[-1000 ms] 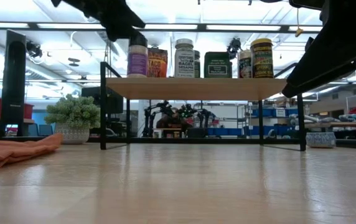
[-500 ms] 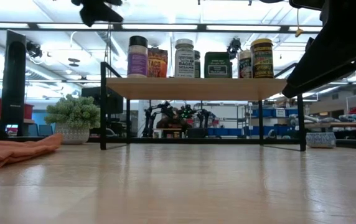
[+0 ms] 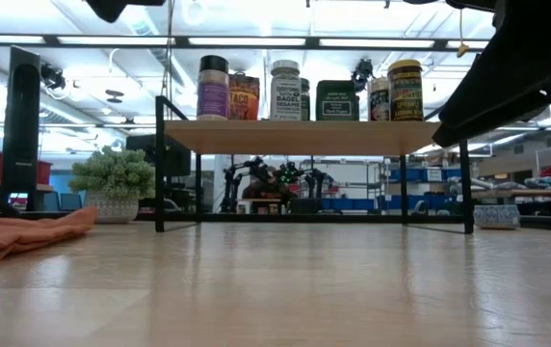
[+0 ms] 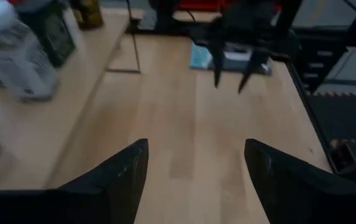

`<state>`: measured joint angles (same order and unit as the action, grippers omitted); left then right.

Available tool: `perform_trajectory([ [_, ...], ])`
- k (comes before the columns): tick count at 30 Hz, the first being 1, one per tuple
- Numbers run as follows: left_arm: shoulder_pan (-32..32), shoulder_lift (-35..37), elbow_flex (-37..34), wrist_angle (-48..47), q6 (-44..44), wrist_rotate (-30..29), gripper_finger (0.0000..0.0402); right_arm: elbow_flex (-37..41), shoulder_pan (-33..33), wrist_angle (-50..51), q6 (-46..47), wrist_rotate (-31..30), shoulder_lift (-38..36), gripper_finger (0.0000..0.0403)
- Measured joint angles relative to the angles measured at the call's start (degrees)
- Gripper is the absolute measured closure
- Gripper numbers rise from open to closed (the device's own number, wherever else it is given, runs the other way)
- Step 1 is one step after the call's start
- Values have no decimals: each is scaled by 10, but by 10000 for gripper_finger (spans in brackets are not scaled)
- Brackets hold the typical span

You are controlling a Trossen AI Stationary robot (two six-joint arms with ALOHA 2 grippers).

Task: Shelf spices
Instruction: Put the brown seasoning bottle on the shelf

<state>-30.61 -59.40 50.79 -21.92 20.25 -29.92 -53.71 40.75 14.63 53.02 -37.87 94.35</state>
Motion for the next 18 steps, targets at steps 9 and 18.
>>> perform_trajectory([
  [9, -70, -111, 69, -156, 206, 7, 131, 0, 0, -2, 0, 0, 0, 204],
  [18, -124, -194, 109, -227, 418, 100, 131, 0, 0, -3, 9, 0, 0, 204],
])
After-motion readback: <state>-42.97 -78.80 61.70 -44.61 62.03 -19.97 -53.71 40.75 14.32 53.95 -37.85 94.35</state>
